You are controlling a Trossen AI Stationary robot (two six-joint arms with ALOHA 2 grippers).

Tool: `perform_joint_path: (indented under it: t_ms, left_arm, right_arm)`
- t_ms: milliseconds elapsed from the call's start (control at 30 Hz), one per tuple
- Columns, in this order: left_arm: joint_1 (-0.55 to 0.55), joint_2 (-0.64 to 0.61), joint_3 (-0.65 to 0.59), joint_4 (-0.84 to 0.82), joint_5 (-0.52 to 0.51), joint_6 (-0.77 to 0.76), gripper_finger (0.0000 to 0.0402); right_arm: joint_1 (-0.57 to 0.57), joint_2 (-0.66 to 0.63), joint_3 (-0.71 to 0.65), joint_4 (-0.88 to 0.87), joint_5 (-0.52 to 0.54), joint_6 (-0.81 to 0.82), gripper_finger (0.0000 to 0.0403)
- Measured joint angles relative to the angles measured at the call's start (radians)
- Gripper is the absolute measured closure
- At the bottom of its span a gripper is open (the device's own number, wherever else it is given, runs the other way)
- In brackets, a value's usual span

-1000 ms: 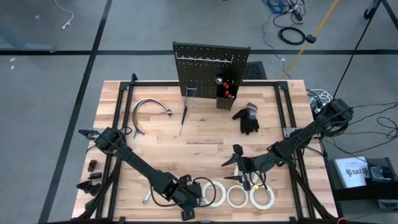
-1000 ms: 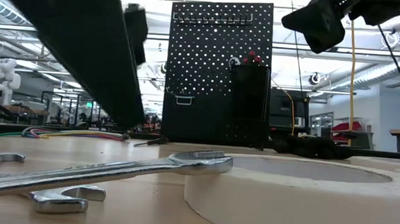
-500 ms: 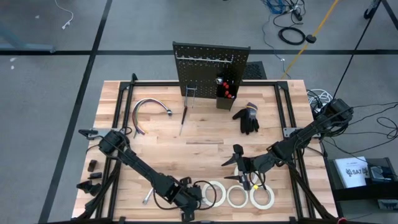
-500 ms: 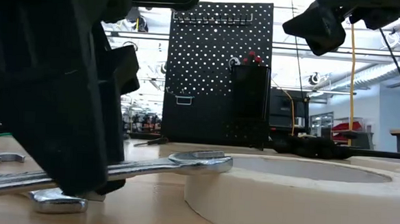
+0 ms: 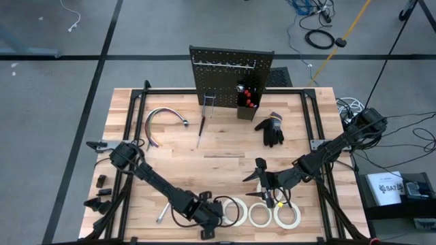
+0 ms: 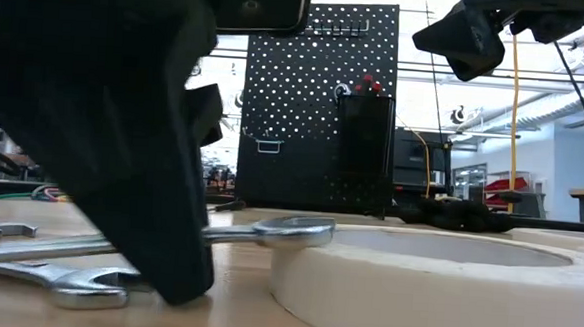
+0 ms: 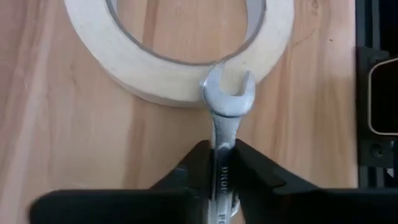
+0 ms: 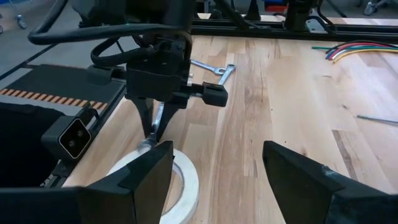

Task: Hang tools onto peg board
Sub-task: Hang the silver wrench on the peg board

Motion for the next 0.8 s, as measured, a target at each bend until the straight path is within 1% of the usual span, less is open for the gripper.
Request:
perform_joint_path:
  t_ms: [67,100,167,300,400,500,567,633,733,800]
  left_arm:
    - [0.004,0.000,0.000,0.009,-0.002,0.016,0.0376]
    - [0.007,-0.002,0.000,0.013,-0.002,0.023,0.0380]
    - [0.013,-0.006,-0.001,0.012,-0.006,0.036,0.0380]
    - [0.031,-0.039,-0.005,-0.032,-0.046,0.064,0.0380]
    - [0.043,-0.100,-0.005,-0.078,-0.083,0.088,0.0381]
    - [0.056,-0.164,-0.004,-0.139,-0.120,0.117,0.0381]
    - [0.065,-0.210,-0.005,-0.152,-0.137,0.148,0.0381]
    - [0.074,-0.269,-0.004,-0.156,-0.174,0.177,0.0381]
    - [0.088,-0.336,-0.003,-0.155,-0.262,0.226,0.0381]
    - [0.105,-0.363,-0.003,-0.151,-0.274,0.264,0.0381]
  right_arm:
    - [0.000,0.000,0.000,0.000,0.000,0.000,0.0161]
    - [0.000,0.000,0.000,0.000,0.000,0.000,0.0161]
    - [-0.002,0.000,0.000,0.000,0.000,0.000,0.0161]
    - [-0.005,-0.005,0.000,-0.001,0.005,0.000,0.0161]
    - [-0.005,-0.040,0.000,-0.014,0.006,0.000,0.0161]
    - [-0.005,-0.108,0.000,-0.059,0.006,0.003,0.0161]
    - [-0.005,-0.156,0.000,-0.081,0.007,0.030,0.0161]
    - [-0.005,-0.196,0.000,-0.091,0.006,0.061,0.0161]
    - [-0.004,-0.221,0.000,-0.082,0.006,0.079,0.0161]
    - [0.001,-0.215,0.000,-0.080,-0.003,0.051,0.0161]
